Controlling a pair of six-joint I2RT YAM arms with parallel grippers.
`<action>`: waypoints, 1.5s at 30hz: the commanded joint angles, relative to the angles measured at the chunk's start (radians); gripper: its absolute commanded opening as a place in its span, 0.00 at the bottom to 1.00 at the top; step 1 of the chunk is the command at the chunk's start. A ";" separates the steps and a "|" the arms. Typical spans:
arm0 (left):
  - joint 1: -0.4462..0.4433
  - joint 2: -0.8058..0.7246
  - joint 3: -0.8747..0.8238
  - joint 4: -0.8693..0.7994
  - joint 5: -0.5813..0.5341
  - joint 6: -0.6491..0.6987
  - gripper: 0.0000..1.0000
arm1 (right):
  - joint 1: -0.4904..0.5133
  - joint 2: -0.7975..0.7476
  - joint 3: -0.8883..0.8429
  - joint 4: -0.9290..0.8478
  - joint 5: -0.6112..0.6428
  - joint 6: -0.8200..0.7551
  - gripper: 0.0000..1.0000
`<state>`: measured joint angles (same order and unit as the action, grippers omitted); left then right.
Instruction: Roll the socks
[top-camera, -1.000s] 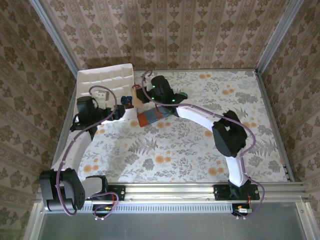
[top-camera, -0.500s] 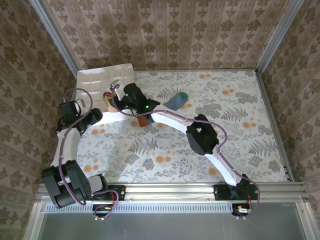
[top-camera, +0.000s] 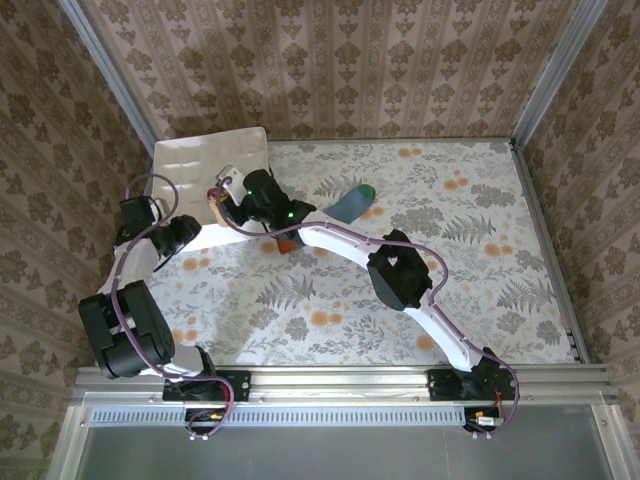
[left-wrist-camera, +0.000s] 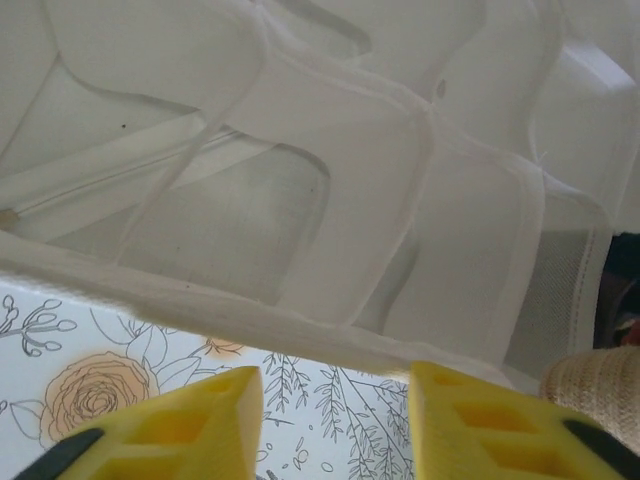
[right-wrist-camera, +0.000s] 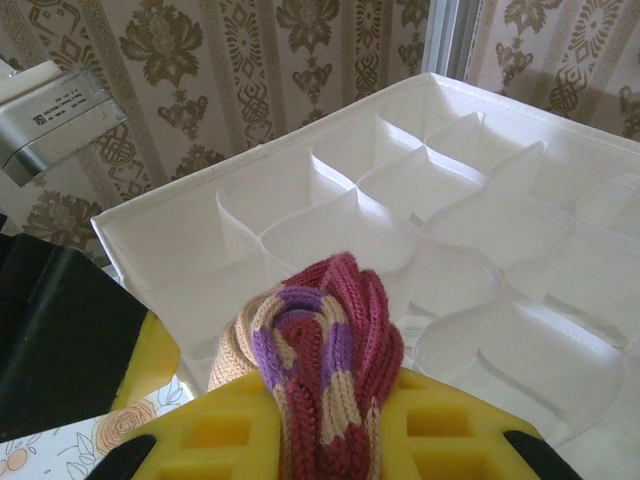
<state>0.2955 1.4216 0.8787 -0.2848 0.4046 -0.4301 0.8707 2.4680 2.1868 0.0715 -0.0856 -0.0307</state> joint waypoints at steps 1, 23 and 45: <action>0.007 -0.029 -0.014 -0.058 -0.056 -0.014 0.24 | 0.016 -0.037 -0.022 -0.045 -0.006 -0.033 0.05; 0.028 -0.106 0.110 -0.250 -0.126 0.125 0.26 | 0.065 0.111 0.244 0.025 0.057 -0.075 0.06; 0.040 0.054 0.265 -0.271 -0.116 0.116 0.26 | 0.031 0.397 0.463 0.101 0.035 -0.094 0.12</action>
<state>0.3237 1.4540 1.1080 -0.5320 0.2905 -0.3351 0.9058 2.8372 2.6156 0.1520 -0.0566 -0.1097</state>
